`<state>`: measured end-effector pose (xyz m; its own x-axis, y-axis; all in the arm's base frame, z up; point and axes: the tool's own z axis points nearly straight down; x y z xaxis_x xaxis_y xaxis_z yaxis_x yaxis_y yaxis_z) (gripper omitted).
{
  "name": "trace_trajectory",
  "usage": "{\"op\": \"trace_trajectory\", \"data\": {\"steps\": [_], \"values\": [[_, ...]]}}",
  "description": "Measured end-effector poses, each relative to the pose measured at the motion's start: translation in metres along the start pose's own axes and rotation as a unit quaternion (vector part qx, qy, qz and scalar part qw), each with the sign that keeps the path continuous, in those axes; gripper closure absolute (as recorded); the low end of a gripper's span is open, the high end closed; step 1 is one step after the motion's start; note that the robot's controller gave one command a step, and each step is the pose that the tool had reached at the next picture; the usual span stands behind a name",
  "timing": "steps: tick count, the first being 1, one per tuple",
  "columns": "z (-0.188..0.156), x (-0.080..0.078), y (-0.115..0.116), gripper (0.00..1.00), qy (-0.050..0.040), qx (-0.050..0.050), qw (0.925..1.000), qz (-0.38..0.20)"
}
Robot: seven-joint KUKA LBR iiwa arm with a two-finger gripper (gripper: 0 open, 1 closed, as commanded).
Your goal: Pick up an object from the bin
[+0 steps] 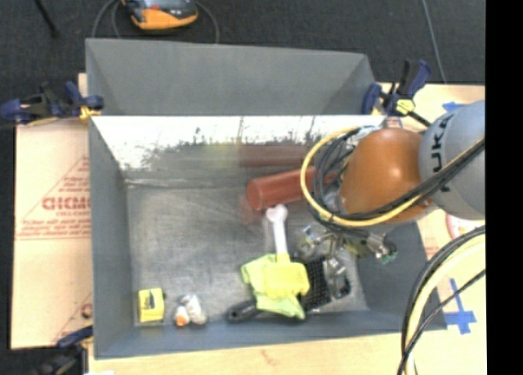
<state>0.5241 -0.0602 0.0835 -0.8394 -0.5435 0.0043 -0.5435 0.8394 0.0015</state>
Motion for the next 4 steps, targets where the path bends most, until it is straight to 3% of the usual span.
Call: {"op": "trace_trajectory", "data": {"steps": [1,2,3,4], "values": [[0.0,0.0,0.0,1.0,0.0,0.0,1.0,0.0],[-0.023,0.002,-0.011,1.0,-0.0059,0.004,0.9614,-0.275],[-0.023,0.002,-0.011,1.0,-0.0059,0.004,0.9616,-0.274],[-0.054,0.005,-0.015,1.0,-0.0039,0.002,0.9642,-0.265]]}}
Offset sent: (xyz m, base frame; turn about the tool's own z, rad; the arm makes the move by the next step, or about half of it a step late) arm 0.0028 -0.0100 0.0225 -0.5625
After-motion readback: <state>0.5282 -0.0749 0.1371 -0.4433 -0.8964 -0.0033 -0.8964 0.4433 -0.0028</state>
